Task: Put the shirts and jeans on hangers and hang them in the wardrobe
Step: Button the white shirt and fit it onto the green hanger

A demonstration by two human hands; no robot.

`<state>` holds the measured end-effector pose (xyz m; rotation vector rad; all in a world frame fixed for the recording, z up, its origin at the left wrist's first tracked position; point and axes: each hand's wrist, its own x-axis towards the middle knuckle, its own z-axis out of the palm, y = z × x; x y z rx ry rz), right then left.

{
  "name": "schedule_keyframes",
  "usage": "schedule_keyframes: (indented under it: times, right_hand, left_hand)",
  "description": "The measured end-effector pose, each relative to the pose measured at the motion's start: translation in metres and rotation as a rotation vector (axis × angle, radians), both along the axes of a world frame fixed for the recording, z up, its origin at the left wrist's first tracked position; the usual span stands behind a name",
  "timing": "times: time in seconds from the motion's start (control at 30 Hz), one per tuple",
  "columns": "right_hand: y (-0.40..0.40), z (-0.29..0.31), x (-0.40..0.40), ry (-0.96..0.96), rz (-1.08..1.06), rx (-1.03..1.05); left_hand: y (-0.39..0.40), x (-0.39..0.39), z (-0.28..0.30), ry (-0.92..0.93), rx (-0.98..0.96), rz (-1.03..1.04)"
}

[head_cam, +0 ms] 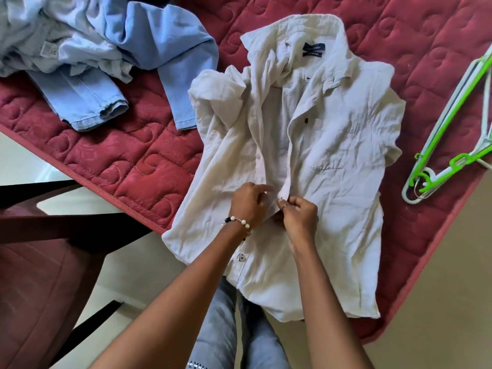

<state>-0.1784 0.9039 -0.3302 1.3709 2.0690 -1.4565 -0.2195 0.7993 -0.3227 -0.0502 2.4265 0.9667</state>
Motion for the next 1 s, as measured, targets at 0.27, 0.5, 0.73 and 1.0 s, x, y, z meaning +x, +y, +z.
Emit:
schedule_keyframes:
  times: [0.27, 0.5, 0.73, 1.0]
  right_hand:
    - [-0.001, 0.002, 0.004, 0.147, 0.068, 0.113]
    - [-0.015, 0.0, -0.017, 0.167, 0.321, 0.228]
    - [-0.021, -0.008, -0.012, 0.178, 0.362, 0.23]
    - [-0.019, -0.01, -0.01, 0.186, 0.241, 0.12]
  left_hand:
    - [0.0, -0.008, -0.014, 0.132, -0.084, 0.358]
    - [-0.005, -0.014, -0.02, 0.105, -0.215, 0.072]
    - [-0.001, -0.016, -0.016, -0.013, -0.125, 0.237]
    - [-0.006, -0.015, -0.01, -0.104, 0.148, 0.449]
